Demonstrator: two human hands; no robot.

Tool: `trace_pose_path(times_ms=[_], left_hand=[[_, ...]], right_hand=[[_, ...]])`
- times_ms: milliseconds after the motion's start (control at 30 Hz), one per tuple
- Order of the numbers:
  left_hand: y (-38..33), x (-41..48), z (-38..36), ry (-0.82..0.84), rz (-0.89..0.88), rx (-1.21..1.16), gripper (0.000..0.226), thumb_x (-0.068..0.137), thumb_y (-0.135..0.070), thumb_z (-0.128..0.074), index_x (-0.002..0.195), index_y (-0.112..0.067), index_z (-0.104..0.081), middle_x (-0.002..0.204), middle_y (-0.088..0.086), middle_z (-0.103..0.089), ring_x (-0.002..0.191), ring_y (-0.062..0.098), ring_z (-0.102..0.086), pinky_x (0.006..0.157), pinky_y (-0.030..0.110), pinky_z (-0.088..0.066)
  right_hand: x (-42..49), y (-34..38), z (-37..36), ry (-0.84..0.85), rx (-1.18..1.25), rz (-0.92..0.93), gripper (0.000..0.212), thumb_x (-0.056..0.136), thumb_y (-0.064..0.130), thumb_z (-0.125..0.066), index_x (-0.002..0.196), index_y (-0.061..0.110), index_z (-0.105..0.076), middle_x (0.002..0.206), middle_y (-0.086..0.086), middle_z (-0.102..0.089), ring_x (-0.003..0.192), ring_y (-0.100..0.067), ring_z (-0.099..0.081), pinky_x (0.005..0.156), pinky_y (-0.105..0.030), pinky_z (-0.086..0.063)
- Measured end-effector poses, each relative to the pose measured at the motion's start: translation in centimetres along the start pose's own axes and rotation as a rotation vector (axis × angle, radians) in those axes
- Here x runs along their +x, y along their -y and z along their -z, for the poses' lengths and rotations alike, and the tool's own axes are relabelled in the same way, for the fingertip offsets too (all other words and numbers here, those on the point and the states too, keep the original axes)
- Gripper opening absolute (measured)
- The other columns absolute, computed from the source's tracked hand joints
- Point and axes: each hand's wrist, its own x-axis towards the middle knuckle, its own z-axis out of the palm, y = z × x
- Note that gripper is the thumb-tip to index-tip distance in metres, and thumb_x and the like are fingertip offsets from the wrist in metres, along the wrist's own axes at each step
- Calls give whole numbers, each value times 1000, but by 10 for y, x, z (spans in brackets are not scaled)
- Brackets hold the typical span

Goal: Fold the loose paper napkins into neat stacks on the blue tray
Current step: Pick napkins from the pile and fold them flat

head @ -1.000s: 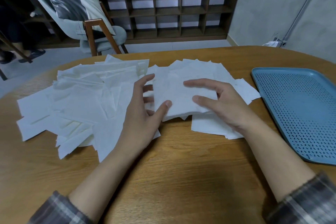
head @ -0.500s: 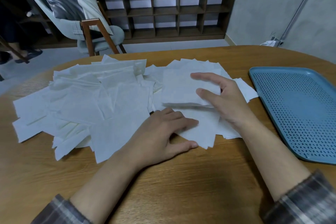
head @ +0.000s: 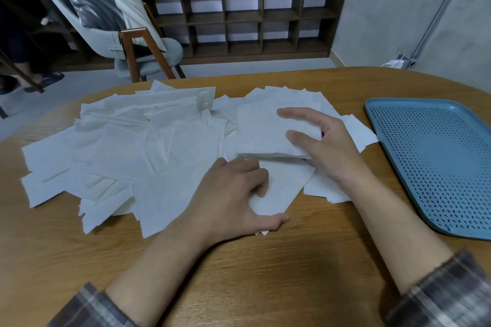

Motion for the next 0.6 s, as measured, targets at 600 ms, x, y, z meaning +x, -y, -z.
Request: trace_pose_path(times_ms=[600], left_hand=[[3, -7, 25, 132, 237, -732, 16, 85, -6, -80, 80, -21, -83, 88, -7, -80, 91, 13, -76, 92, 29, -57]], right_hand=[[-3, 1, -1, 34, 49, 29, 39, 99, -4, -59, 123, 22, -75, 127, 21, -72, 129, 10, -55, 102, -3, -36]])
